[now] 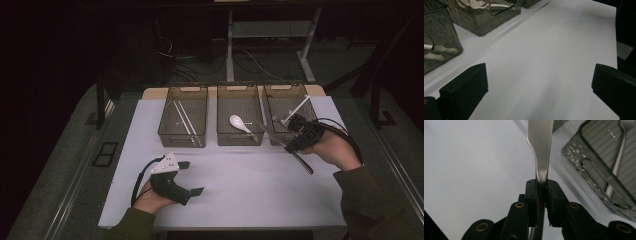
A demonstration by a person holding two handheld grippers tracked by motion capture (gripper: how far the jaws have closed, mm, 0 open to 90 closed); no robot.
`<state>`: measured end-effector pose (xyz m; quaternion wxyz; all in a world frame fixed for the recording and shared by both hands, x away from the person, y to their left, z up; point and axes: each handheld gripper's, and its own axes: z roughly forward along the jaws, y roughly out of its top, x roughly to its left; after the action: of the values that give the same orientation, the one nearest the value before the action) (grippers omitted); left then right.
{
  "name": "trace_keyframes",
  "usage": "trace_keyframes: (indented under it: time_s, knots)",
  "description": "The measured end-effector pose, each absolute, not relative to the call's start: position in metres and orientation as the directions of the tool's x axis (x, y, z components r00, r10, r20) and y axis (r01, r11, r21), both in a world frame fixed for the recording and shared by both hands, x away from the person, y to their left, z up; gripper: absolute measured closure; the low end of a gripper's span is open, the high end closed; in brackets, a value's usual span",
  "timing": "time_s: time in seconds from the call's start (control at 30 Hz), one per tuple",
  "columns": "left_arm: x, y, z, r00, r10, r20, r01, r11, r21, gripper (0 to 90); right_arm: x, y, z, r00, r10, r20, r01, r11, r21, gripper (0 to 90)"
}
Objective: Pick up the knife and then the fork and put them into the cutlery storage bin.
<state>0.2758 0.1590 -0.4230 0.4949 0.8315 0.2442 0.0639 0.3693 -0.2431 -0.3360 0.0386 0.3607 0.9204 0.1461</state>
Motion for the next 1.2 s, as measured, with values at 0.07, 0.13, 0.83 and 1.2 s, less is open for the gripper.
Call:
trace_keyframes:
  time_s: [0.07,0.13,0.83,1.2]
  knots:
    - [0.276,0.159,-0.423,0.873,0.469,-0.135,0.343,-0.392,0.854,0.0,0.373,-0.246,-0.333,-0.730,0.683,0.025,0.657,0.691,0.300,80.0]
    - [0.276,0.159,-0.423,0.873,0.469,-0.135,0.343,-0.392,0.854,0.0,0.376,-0.248,-0.330,-0.720,0.694,0.025,0.667,0.682,0.300,80.0]
    - [0.277,0.160,-0.424,0.869,0.472,-0.148,0.354,-0.384,0.853,0.0,0.433,-0.273,-0.297,-0.625,0.779,-0.041,0.730,0.602,0.324,79.9]
    - [0.277,0.160,-0.423,0.871,0.468,-0.147,0.351,-0.384,0.854,0.0,0.467,-0.277,-0.290,-0.569,0.820,-0.055,0.760,0.551,0.344,79.9]
